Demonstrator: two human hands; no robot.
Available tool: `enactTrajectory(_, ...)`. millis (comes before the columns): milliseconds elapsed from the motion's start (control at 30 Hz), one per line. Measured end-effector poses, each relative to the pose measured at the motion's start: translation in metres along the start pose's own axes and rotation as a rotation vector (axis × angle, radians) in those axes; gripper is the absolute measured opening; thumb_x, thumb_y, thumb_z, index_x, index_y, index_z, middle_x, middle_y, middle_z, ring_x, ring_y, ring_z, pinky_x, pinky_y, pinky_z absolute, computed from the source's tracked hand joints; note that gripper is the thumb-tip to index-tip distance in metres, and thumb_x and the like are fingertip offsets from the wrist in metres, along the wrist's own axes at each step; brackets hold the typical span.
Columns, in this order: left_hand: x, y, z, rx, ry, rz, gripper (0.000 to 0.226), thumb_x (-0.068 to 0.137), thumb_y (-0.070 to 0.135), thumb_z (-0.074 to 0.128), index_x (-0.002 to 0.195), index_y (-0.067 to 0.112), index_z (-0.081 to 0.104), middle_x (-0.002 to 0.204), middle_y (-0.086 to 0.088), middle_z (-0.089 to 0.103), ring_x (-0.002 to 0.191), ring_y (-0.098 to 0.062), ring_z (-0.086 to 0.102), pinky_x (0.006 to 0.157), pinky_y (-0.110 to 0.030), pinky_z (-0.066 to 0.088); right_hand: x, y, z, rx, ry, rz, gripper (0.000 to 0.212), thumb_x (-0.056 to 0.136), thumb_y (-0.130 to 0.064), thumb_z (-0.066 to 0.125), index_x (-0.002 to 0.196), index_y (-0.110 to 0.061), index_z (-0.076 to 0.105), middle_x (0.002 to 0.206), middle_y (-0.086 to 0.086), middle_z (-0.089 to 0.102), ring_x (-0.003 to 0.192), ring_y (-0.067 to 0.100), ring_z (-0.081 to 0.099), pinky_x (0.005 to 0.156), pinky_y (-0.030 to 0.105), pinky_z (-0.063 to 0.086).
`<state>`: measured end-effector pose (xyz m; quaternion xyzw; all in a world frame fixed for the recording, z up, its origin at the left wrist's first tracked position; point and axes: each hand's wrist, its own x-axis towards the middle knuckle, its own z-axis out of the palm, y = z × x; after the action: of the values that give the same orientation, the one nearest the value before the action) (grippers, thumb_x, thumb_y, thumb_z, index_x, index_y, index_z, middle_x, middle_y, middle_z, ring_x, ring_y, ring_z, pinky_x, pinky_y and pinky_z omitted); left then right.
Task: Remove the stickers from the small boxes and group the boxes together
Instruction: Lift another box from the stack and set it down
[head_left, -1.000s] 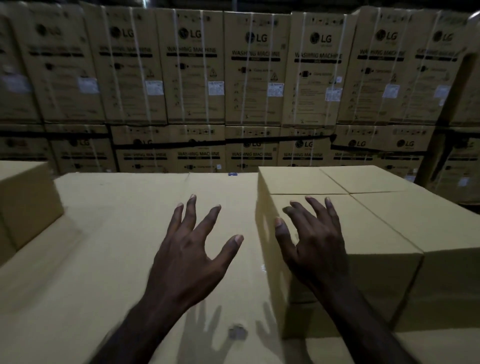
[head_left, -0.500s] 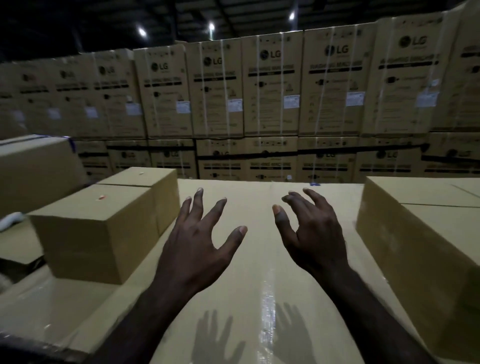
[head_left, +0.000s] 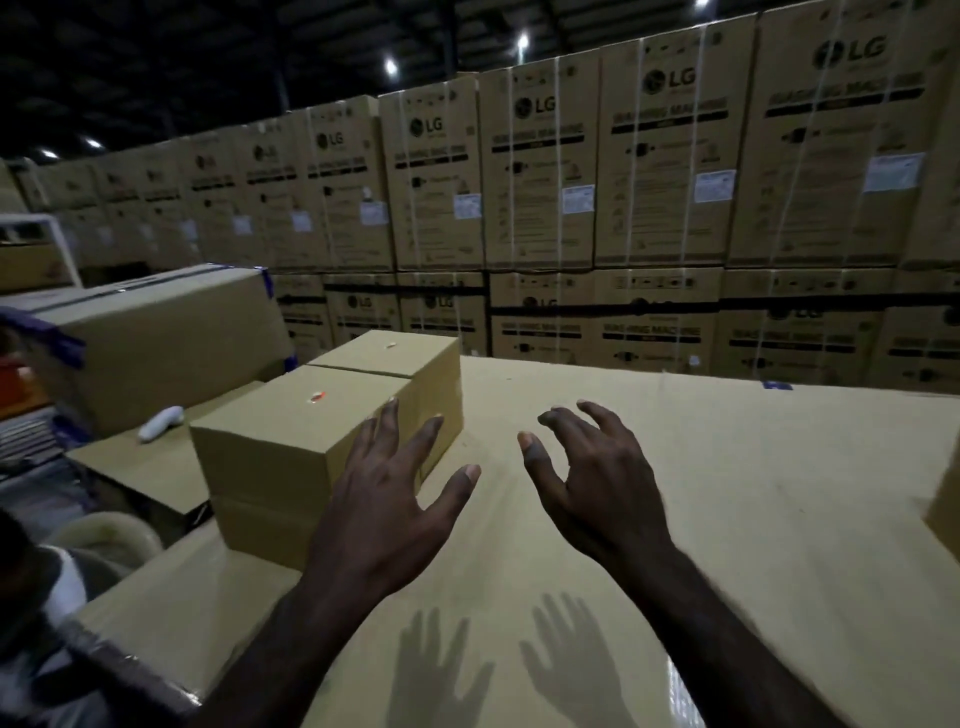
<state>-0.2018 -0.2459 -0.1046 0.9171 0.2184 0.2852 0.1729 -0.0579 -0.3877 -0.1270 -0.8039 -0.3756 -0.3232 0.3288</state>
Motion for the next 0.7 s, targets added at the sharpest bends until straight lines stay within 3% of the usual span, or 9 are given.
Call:
enactTrajectory(133, 0.041, -0.031, 0.002, 0.048, 0.035, -0.077, 0.080, 0.075, 0.077, 0.029, 0.148, 0.044, 0.026, 0.162, 0.010, -0.004, 0.148, -0.014, -0.001, 0.113, -0.052, 0.023, 0.036, -0.004, 0.043, 0.044, -0.078, -0.031, 0.049, 0.096, -0.052, 0.035, 0.113, -0.017, 0.065, 0.116, -0.003, 0.069, 0.125, 0.025, 0.051, 0.092, 0.041, 0.048)
enactTrajectory(267, 0.068, -0.067, 0.005, 0.076, 0.031, -0.137, 0.070, 0.085, 0.071, 0.040, 0.148, 0.043, 0.028, 0.162, 0.008, -0.002, 0.148, -0.017, 0.000, 0.113, -0.052, 0.022, 0.057, -0.015, 0.085, 0.082, -0.185, -0.032, 0.054, 0.095, -0.056, 0.031, 0.118, -0.019, 0.062, 0.121, -0.004, 0.067, 0.129, 0.023, 0.048, 0.095, 0.040, 0.045)
enactTrajectory(500, 0.109, -0.140, -0.004, 0.085, 0.021, -0.220, 0.070, 0.083, 0.068, 0.041, 0.147, 0.040, 0.032, 0.162, 0.004, 0.003, 0.148, -0.021, 0.004, 0.114, -0.055, 0.024, 0.077, -0.060, 0.142, 0.088, -0.380, -0.054, 0.048, 0.097, -0.051, 0.039, 0.128, -0.019, 0.056, 0.132, 0.001, 0.060, 0.133, 0.025, 0.043, 0.098, 0.039, 0.043)
enactTrajectory(700, 0.147, -0.222, -0.015, 0.126, -0.029, -0.248, 0.064, 0.088, 0.064, 0.043, 0.147, 0.040, 0.032, 0.162, 0.002, 0.004, 0.148, -0.024, 0.005, 0.112, -0.055, 0.024, 0.091, -0.108, 0.196, 0.087, -0.521, 0.003, 0.054, 0.098, -0.056, 0.033, 0.139, -0.023, 0.043, 0.147, -0.003, 0.045, 0.139, 0.021, 0.033, 0.106, 0.037, 0.036)
